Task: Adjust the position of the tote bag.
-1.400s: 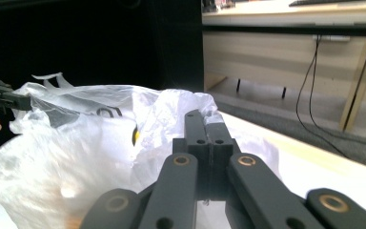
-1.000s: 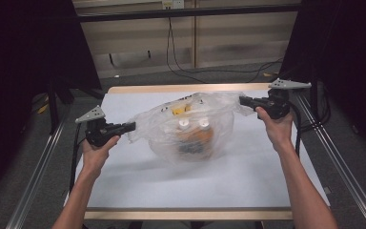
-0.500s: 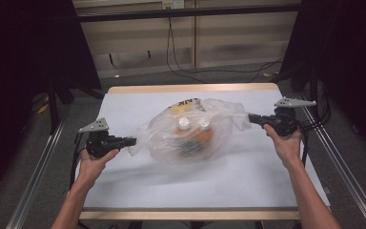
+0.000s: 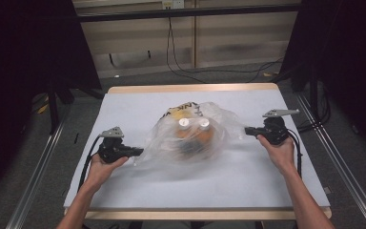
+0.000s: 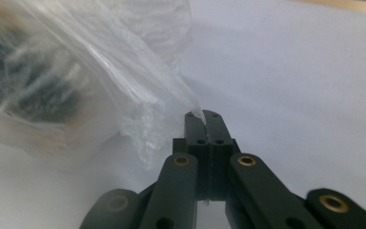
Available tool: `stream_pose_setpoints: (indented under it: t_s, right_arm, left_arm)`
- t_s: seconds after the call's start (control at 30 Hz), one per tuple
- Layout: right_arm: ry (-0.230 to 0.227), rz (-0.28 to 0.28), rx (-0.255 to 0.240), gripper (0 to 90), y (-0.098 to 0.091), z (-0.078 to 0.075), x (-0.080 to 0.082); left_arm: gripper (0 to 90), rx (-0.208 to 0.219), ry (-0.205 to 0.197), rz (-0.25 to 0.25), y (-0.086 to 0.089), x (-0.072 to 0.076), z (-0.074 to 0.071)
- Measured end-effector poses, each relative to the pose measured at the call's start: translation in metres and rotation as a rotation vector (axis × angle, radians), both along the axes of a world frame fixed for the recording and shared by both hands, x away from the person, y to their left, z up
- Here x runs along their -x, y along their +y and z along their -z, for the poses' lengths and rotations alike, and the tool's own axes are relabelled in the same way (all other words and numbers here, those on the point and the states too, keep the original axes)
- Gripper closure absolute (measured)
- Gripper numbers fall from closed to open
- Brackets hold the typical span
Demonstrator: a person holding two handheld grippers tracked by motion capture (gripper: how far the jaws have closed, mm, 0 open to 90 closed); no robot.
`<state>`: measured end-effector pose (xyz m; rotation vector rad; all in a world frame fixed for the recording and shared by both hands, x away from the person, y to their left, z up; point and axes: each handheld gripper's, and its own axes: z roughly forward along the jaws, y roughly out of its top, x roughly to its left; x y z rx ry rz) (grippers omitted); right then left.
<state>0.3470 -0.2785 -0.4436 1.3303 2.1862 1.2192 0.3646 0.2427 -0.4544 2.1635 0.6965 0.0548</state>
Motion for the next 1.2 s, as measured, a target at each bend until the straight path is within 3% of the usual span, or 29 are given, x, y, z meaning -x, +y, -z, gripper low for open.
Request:
stream_pose_setpoints:
  t_s: [0.1,0.17,0.33,0.43,0.5,0.53,0.57,0.63,0.67,0.7,0.73,0.77,0.8,0.87,0.9,0.93,0.97,1.0,1.03,1.07,1.13,1.2]
  right_arm:
    - [0.021,-0.001,0.006,90.0,0.0,0.007,-0.002]
    - [0.061,-0.001,0.032,90.0,0.0,0.018,-0.004]
    - [0.085,-0.005,0.049,90.0,-0.002,0.026,-0.004]
    - [0.116,-0.01,0.092,90.0,0.001,0.034,-0.003]
    - [0.124,-0.001,0.107,90.0,0.001,0.036,-0.004]
    - [0.13,0.001,0.103,90.0,-0.002,0.04,-0.005]
    - [0.13,0.009,0.063,90.0,-0.007,0.041,-0.005]
    - [0.131,0.017,0.067,90.0,-0.009,0.041,-0.004]
    - [0.119,0.024,0.074,90.0,-0.01,0.04,-0.004]
    - [0.082,0.022,0.029,90.0,-0.013,0.034,-0.001]
    - [0.082,0.022,0.029,90.0,-0.013,0.034,-0.001]
    - [0.045,0.021,-0.004,90.0,-0.016,0.027,0.001]
    - [-0.038,0.02,-0.081,77.4,-0.019,0.007,0.008]
    - [-0.056,0.024,-0.085,73.8,-0.019,-0.001,0.011]
    - [-0.11,0.004,-0.101,73.6,-0.018,-0.018,0.02]
    - [-0.11,0.004,-0.101,73.6,-0.018,-0.018,0.02]
    - [-0.147,-0.002,-0.11,67.1,-0.018,-0.031,0.028]
    - [-0.16,-0.016,-0.112,65.1,-0.018,-0.036,0.031]
    - [-0.175,-0.012,-0.108,63.4,-0.017,-0.042,0.035]
    - [-0.175,-0.012,-0.108,63.4,-0.017,-0.042,0.035]
    - [-0.206,-0.02,-0.116,57.6,-0.017,-0.053,0.043]
    - [-0.218,-0.029,-0.119,56.7,-0.017,-0.062,0.048]
  left_arm:
    - [89.7,-0.048,0.007,0.025,-0.007,0.001,0.006]
    - [89.7,-0.078,0.018,0.037,-0.013,0.001,0.011]
    - [89.7,-0.088,0.041,0.045,-0.014,0.001,0.014]
    - [89.6,-0.088,0.051,0.035,-0.012,0.0,0.018]
    - [89.6,-0.128,0.047,0.026,-0.013,0.001,0.022]
    - [89.5,-0.11,0.051,0.028,-0.01,0.0,0.022]
    - [89.4,-0.122,0.028,0.016,-0.009,0.002,0.022]
    - [89.4,-0.121,0.025,0.006,-0.01,0.004,0.022]
    - [87.4,-0.115,0.035,0.008,-0.01,0.003,0.022]
    - [77.3,-0.095,0.029,-0.01,-0.007,0.003,0.019]
    - [74.6,-0.095,0.029,-0.01,-0.007,0.003,0.019]
    - [74.6,-0.072,0.025,-0.019,-0.004,0.002,0.017]
    - [68.7,-0.048,0.023,-0.019,-0.002,0.002,0.014]
    - [66.4,-0.003,0.004,-0.039,0.002,0.004,0.008]
    - [61.9,0.04,-0.019,-0.052,0.005,0.006,0.0]
    - [59.0,0.04,-0.019,-0.052,0.005,0.006,0.0]
    - [55.1,0.071,-0.05,-0.073,0.009,0.008,-0.011]
    - [54.8,0.071,-0.05,-0.073,0.009,0.008,-0.011]
    - [54.5,0.114,-0.07,-0.085,0.013,0.009,-0.019]
    - [53.5,0.114,-0.07,-0.085,0.013,0.009,-0.019]
    - [52.7,0.169,-0.092,-0.103,0.013,0.01,-0.029]
    - [52.7,0.164,-0.099,-0.099,0.012,0.01,-0.032]
